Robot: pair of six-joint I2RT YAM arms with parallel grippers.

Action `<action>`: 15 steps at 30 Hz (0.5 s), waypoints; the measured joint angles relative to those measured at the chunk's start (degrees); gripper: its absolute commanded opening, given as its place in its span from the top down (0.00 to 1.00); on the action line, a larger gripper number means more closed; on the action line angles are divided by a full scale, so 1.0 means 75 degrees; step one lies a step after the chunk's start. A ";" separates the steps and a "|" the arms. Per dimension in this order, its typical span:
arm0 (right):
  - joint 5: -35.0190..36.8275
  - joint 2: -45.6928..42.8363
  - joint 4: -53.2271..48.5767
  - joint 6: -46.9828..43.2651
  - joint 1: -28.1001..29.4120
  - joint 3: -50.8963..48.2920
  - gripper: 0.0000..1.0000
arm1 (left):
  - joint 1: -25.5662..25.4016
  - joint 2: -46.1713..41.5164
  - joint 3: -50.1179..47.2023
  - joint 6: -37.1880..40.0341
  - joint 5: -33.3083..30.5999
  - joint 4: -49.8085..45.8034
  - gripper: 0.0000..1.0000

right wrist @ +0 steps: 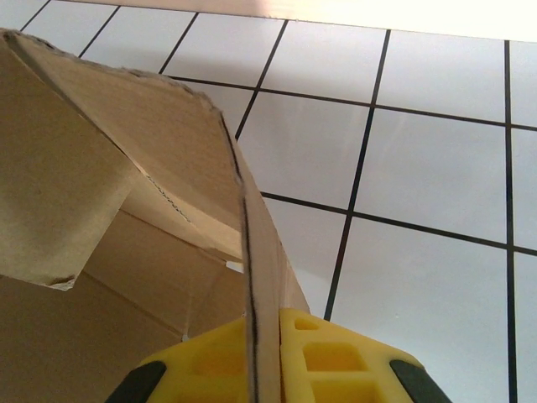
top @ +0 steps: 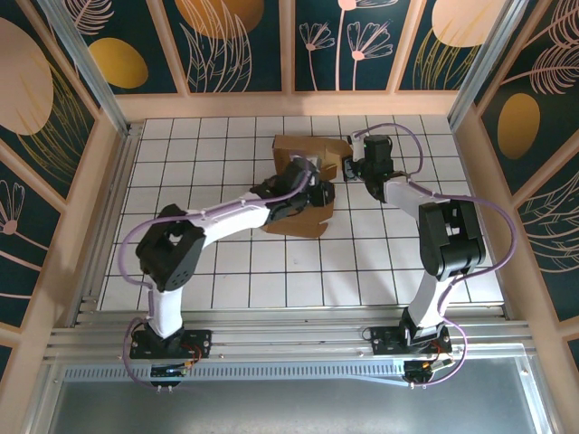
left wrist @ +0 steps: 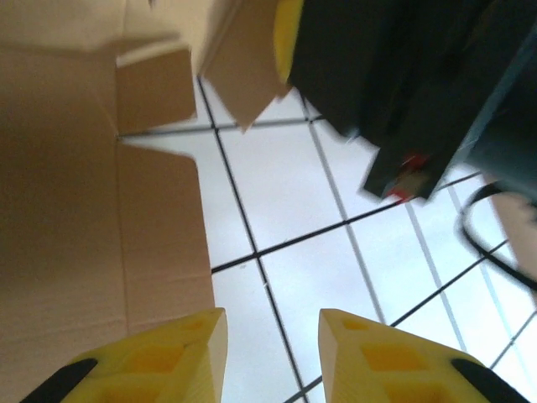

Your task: Fold the paper box

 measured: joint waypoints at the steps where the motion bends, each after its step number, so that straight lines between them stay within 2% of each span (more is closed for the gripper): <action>1: 0.0000 0.0012 -0.0003 0.0009 0.0000 0.0000 0.90 | -0.0032 0.0248 0.0029 -0.0035 -0.0087 0.0052 0.66; 7: 0.0000 0.0020 0.0000 0.0015 0.0000 0.0000 0.90 | 0.0009 0.1399 0.0358 -0.0055 -0.0711 0.0105 0.66; 15: -0.0047 0.0020 -0.0017 0.0207 0.0000 0.0000 0.89 | 0.0052 0.1743 0.0635 -0.0082 -0.0941 0.0102 0.66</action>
